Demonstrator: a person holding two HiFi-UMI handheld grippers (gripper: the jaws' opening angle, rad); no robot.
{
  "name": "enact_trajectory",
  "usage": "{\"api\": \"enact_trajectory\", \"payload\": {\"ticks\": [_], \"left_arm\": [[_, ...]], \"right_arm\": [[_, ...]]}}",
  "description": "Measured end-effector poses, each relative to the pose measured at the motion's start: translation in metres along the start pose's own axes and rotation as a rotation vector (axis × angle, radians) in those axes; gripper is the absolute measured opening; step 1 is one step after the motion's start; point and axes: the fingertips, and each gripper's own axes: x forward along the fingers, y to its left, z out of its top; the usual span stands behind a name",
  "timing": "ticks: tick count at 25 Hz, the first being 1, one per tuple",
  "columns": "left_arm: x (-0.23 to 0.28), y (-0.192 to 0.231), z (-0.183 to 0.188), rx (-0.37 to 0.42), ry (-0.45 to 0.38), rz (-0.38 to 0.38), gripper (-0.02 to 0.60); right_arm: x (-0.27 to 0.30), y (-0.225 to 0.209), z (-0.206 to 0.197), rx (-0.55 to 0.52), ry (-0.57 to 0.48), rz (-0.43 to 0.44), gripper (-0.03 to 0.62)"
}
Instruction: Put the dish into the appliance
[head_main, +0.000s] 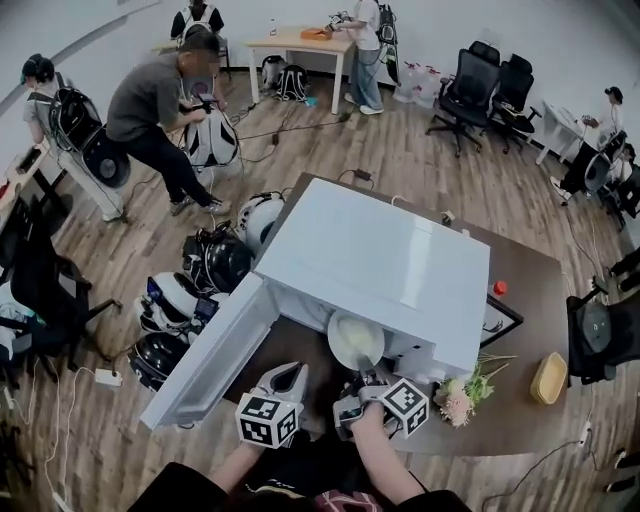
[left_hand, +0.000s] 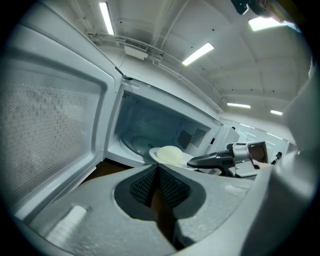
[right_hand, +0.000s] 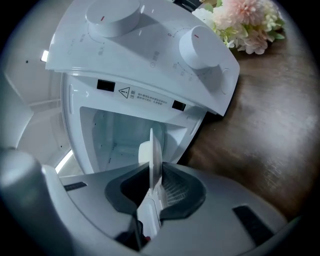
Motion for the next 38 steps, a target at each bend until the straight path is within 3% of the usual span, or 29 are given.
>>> {"api": "enact_trajectory", "payload": {"ticks": [11,38], "left_arm": [[0.004,0.018,-0.002,0.007,0.038,-0.059,0.009],[0.011,0.03,-0.002,-0.028,0.079,-0.118,0.008]], "right_arm": [[0.034,0.015,0.009,0.023,-0.094,-0.013,0.069],[0.078,0.036,0.014,-0.02,-0.119,-0.006,0.069]]}}
